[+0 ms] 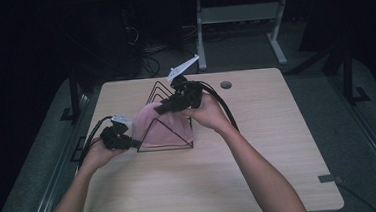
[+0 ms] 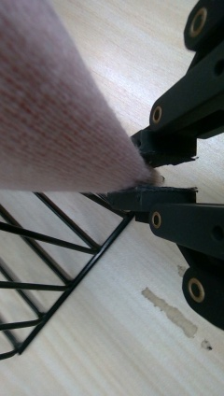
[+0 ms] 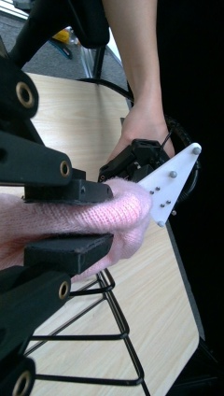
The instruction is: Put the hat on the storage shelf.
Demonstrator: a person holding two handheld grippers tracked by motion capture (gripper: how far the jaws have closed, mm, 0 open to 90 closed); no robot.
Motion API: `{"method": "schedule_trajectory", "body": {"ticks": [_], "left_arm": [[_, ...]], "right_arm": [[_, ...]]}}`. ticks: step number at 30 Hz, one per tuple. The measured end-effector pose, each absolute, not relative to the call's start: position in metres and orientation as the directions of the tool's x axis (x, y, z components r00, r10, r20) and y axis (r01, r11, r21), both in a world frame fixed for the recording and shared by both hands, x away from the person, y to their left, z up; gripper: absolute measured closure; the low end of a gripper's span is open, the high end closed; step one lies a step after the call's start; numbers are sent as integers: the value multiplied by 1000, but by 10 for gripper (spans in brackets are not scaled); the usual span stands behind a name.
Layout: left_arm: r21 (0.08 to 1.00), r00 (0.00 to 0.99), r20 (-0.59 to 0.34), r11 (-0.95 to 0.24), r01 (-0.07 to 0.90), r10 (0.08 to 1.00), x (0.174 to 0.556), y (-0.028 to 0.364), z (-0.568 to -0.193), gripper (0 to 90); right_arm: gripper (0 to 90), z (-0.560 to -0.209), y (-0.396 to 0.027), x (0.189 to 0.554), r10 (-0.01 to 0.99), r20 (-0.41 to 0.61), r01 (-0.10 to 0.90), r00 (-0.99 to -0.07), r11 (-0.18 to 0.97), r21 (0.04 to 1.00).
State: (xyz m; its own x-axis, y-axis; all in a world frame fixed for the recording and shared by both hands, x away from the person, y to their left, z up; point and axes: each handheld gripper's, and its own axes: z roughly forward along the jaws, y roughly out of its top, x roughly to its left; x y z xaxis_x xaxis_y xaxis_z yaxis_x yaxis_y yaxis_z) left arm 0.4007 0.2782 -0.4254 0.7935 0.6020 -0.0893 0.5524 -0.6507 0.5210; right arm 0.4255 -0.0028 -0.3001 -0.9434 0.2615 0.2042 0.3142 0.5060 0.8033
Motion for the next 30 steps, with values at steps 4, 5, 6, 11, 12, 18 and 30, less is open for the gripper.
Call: {"method": "schedule_trajectory", "body": {"ticks": [4, 5, 6, 11, 12, 18, 30], "left_arm": [[516, 794, -94, -653, 555, 601, 401, 280, -430, 787], [515, 793, -93, -653, 555, 602, 401, 280, -431, 792], [515, 793, -93, -653, 556, 602, 401, 279, -431, 792], [512, 793, -92, -654, 557, 603, 402, 280, -433, 801], [512, 793, -92, -654, 557, 603, 402, 280, -433, 803], [510, 785, -101, -645, 569, 611, 402, 279, -436, 813], [497, 783, -97, -652, 573, 614, 401, 281, -440, 810]], "right_arm": [[715, -303, 0, 425, 262, 224, 331, -939, 508, 795], [698, -305, 0, 426, 260, 220, 327, -940, 510, 795], [698, -305, 0, 426, 260, 220, 327, -940, 510, 795], [628, -309, -5, 426, 263, 238, 343, -935, 497, 797], [628, -309, -5, 426, 263, 238, 343, -935, 497, 797], [625, -310, -11, 425, 257, 244, 342, -935, 471, 813], [764, -315, -7, 425, 243, 242, 333, -939, 482, 810]]}}
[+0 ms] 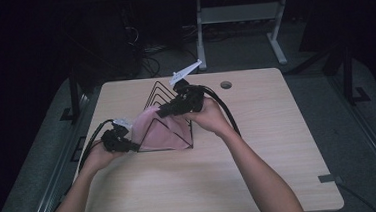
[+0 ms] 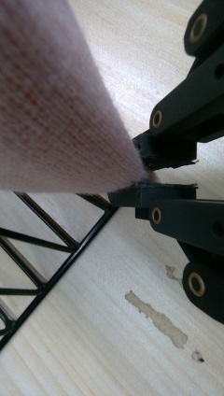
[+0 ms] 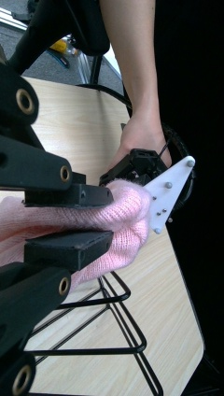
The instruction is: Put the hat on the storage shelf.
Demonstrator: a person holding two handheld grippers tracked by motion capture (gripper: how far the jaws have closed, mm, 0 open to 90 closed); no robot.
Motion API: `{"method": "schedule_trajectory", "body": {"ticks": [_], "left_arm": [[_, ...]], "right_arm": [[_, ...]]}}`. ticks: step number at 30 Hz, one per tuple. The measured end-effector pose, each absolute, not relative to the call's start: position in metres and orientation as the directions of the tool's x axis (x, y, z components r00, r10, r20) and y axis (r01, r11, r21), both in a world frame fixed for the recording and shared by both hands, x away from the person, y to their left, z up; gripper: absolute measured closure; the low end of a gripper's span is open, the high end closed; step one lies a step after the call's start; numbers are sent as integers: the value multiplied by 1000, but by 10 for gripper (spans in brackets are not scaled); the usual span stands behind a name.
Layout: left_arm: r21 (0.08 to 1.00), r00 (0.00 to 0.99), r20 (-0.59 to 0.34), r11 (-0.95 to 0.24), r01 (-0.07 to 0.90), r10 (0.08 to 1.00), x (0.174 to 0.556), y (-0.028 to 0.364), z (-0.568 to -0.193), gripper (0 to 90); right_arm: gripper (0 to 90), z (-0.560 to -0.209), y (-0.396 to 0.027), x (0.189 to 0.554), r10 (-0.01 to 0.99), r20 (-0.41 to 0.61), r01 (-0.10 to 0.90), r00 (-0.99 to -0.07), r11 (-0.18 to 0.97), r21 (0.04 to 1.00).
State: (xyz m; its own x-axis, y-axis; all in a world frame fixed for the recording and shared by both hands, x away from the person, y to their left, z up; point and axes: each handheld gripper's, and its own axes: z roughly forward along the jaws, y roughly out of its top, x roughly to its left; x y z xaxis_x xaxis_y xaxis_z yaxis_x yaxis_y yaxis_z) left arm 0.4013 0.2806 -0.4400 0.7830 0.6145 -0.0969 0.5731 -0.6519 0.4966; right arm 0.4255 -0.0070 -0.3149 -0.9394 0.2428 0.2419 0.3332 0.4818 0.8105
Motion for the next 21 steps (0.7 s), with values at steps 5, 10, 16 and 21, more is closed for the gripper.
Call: {"method": "schedule_trajectory", "body": {"ticks": [5, 10, 16, 21], "left_arm": [[503, 776, -107, -639, 581, 622, 400, 283, -440, 784], [507, 776, -98, -640, 578, 623, 399, 283, -438, 763], [507, 780, -91, -645, 572, 620, 397, 287, -435, 716], [516, 772, -85, -634, 575, 630, 394, 290, -432, 674]], "right_arm": [[750, -314, -6, 424, 242, 247, 337, -938, 487, 806], [711, -314, -7, 423, 241, 248, 338, -938, 485, 807], [570, -313, -16, 419, 252, 260, 351, -932, 450, 821], [487, -312, -35, 418, 275, 267, 364, -924, 410, 836]]}}
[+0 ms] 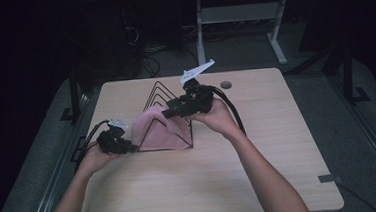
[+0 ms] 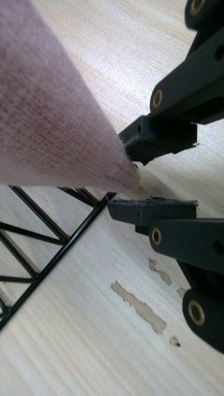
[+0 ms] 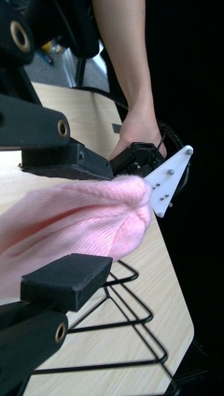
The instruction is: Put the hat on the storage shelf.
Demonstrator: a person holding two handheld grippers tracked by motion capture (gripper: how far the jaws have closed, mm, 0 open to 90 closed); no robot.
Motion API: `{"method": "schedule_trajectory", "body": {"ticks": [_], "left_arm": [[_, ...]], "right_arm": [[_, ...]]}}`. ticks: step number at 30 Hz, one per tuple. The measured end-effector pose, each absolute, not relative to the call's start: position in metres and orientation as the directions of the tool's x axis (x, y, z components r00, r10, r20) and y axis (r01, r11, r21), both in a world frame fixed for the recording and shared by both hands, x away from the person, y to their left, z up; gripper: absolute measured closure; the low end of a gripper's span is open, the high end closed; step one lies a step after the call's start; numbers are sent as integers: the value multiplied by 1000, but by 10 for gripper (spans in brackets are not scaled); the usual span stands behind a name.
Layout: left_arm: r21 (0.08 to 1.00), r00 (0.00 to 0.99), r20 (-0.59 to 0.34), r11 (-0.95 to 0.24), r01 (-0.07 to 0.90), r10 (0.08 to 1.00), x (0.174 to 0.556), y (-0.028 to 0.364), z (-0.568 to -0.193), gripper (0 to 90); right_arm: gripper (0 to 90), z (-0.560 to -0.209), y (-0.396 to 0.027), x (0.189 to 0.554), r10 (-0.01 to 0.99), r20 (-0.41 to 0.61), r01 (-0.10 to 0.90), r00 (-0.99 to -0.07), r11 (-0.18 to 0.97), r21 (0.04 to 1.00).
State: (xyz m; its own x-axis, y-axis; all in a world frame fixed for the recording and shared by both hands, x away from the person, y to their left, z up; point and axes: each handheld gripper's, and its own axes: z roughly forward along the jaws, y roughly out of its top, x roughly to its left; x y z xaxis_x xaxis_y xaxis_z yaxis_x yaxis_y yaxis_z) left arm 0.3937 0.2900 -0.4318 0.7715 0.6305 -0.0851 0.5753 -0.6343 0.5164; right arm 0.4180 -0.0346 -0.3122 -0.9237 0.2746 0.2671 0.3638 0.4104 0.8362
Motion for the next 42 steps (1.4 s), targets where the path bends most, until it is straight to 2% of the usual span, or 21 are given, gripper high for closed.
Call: {"method": "schedule_trajectory", "body": {"ticks": [2, 12, 20, 23, 25, 30, 35, 42], "left_arm": [[524, 771, -85, -630, 574, 631, 393, 291, -430, 668], [536, 766, -83, -620, 573, 637, 389, 295, -423, 627], [573, 754, -88, -586, 573, 651, 375, 300, -417, 542], [595, 747, -86, -567, 570, 660, 367, 304, -416, 485], [595, 745, -86, -566, 571, 662, 364, 305, -417, 477], [597, 738, -85, -558, 576, 670, 358, 309, -418, 444], [617, 722, -93, -530, 582, 685, 350, 311, -418, 399], [635, 702, -87, -503, 586, 707, 334, 317, -421, 361]], "right_arm": [[452, -312, -41, 418, 292, 262, 367, -920, 403, 839], [387, -312, -71, 416, 364, 243, 384, -899, 387, 838], [313, -319, -110, 405, 451, 195, 396, -871, 408, 823], [309, -332, -137, 391, 493, 178, 410, -852, 414, 813], [306, -342, -155, 383, 525, 171, 424, -834, 412, 806], [301, -363, -201, 360, 596, 211, 477, -775, 332, 814], [288, -375, -230, 340, 640, 221, 493, -736, 283, 823], [258, -410, -264, 307, 700, 234, 551, -675, 266, 791]]}}
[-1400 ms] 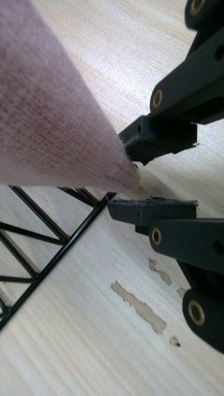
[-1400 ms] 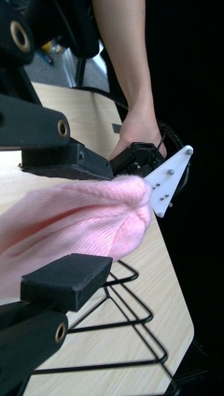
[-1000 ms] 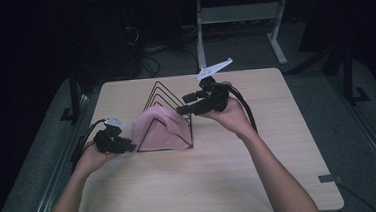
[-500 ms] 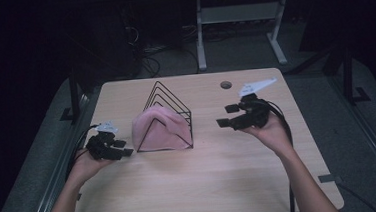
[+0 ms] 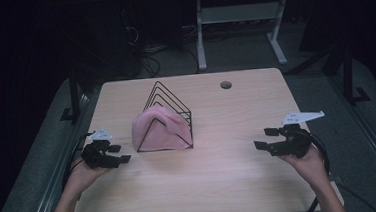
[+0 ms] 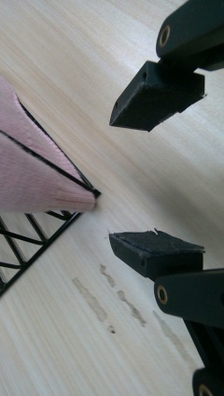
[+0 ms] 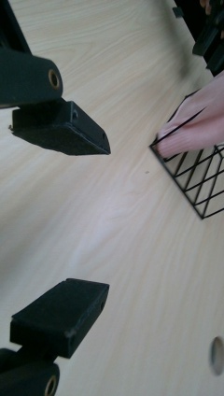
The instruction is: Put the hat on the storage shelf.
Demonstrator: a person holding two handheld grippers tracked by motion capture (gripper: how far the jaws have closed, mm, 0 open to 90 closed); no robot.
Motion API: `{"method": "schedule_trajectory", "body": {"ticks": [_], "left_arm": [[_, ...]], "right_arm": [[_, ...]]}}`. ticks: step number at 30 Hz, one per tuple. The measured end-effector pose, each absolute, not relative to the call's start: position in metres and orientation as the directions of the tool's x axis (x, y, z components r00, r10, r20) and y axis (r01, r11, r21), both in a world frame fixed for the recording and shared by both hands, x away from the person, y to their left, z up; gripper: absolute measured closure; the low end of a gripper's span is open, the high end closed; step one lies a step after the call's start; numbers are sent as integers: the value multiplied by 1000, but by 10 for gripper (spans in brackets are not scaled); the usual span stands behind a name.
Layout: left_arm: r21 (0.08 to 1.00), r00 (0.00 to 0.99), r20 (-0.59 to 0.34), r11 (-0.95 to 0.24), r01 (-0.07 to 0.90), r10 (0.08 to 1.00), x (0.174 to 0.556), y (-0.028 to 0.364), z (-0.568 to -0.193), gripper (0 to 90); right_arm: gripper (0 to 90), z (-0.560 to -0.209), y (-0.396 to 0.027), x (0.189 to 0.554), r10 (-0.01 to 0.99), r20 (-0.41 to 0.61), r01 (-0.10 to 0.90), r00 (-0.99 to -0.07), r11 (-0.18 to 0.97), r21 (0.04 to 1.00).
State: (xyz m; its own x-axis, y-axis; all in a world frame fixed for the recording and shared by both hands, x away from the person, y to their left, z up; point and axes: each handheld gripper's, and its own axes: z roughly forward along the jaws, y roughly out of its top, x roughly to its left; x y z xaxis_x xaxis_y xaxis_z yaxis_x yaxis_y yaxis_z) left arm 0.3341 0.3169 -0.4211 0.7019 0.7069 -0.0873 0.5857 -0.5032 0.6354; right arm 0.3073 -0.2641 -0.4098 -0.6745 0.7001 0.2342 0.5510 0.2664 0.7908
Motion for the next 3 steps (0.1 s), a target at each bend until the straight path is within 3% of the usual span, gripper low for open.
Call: {"method": "schedule_trajectory", "body": {"ticks": [3], "left_arm": [[669, 685, -102, -460, 584, 721, 325, 319, -422, 349]], "right_arm": [[236, -420, -273, 294, 718, 247, 569, -651, 246, 784]]}}
